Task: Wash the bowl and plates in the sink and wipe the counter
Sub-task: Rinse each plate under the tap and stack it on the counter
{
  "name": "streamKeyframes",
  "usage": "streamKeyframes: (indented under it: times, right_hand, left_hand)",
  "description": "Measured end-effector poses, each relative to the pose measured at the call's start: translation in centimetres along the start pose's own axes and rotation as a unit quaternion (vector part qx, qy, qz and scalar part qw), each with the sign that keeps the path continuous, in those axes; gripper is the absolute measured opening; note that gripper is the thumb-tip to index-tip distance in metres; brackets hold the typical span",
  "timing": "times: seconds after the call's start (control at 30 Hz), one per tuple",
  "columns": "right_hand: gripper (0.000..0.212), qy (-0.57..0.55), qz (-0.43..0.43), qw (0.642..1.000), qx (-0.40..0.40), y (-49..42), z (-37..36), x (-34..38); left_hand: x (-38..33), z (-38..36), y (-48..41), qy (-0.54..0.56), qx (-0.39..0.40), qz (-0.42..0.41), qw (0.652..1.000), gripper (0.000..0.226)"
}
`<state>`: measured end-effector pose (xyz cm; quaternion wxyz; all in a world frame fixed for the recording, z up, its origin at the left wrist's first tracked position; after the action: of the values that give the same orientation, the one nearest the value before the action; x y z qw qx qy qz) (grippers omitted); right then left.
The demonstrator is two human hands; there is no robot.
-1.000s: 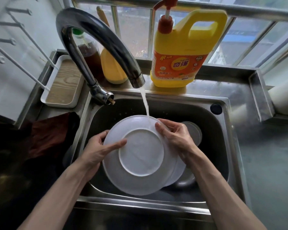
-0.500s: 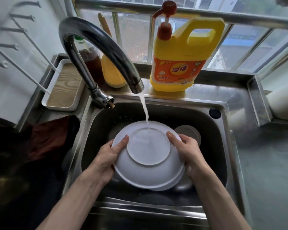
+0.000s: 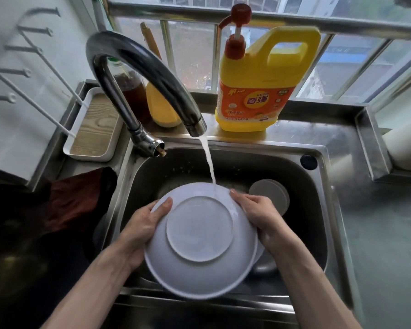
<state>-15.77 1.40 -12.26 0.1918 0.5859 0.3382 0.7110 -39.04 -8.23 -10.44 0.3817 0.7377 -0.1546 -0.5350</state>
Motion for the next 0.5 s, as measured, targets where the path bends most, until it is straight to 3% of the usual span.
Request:
streamKeyframes:
  times: [0.13, 0.23, 0.37, 0.5]
  right_hand:
    - [0.027, -0.049, -0.03, 0.998, 0.012, 0.5, -0.3, -1.6]
    - [0.03, -0.037, -0.004, 0.999, -0.039, 0.3, -1.2, -2.5]
    - [0.049, -0.026, 0.027, 0.99, -0.135, -0.4, -0.4, -2.0]
    - [0.058, 0.056, 0.052, 0.994, -0.079, -0.8, -1.1, -0.7]
  left_hand:
    - [2.1, 0.7, 1.3, 0.152, -0.069, -0.039, 0.985, 0.034]
    - [3.2, 0.3, 2.2, 0.202, -0.049, -0.026, 0.978, 0.035]
    - [2.1, 0.3, 2.6, 0.131, 0.026, 0.007, 0.991, 0.039]
    - [0.3, -0.1, 1.5, 0.05, 0.038, 0.057, 0.996, 0.044]
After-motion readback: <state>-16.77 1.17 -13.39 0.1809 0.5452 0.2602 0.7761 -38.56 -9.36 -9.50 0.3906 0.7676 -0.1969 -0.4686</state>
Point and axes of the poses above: each hand's wrist, its own y-axis away from the middle knuckle, its own z-axis out of the back of the hand, x = y × z, the point moved 4 cm from there along -y, towards the middle knuckle, and after that the axes turned 1 degree about -x, right-handed, at the moved point
